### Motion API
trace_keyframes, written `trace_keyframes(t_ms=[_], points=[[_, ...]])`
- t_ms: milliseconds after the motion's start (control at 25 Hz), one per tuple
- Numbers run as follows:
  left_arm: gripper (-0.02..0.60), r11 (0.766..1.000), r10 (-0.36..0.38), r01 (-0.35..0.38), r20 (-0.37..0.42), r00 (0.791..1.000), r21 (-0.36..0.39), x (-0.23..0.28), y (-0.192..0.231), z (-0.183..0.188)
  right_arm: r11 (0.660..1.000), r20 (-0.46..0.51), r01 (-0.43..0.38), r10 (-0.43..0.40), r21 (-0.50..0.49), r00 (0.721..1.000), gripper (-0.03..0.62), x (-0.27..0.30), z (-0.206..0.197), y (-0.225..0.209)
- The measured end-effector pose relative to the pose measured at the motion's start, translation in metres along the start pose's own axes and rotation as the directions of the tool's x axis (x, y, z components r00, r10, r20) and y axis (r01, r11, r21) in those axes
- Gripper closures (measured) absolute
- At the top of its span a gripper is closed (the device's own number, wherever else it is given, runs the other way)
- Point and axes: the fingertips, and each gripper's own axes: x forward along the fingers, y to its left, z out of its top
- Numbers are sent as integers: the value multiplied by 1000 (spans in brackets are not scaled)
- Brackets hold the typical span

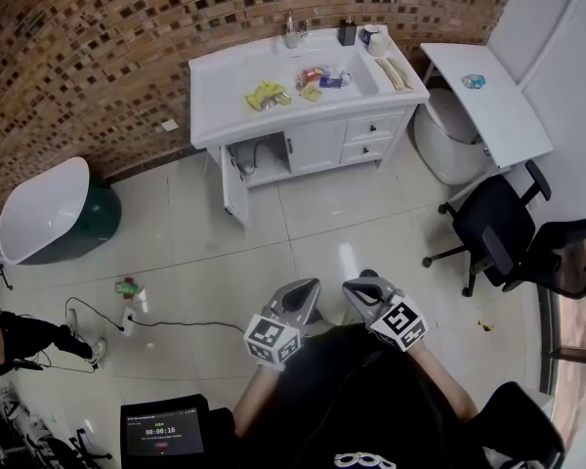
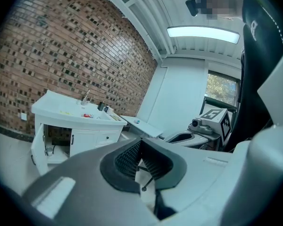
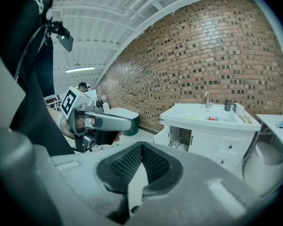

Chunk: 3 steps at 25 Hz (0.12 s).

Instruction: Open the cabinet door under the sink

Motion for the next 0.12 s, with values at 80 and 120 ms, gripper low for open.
trace_keyframes(t_ms=[80, 120], points=[[566, 1000, -1, 1, 0, 1000, -4, -3, 2, 3, 1000, -2, 4, -4, 3, 1000, 603, 2, 3, 1], [566, 1000, -2, 2, -1, 1000, -5, -5, 3, 3, 1000, -2, 5, -5, 4, 1000, 603, 3, 5, 2]])
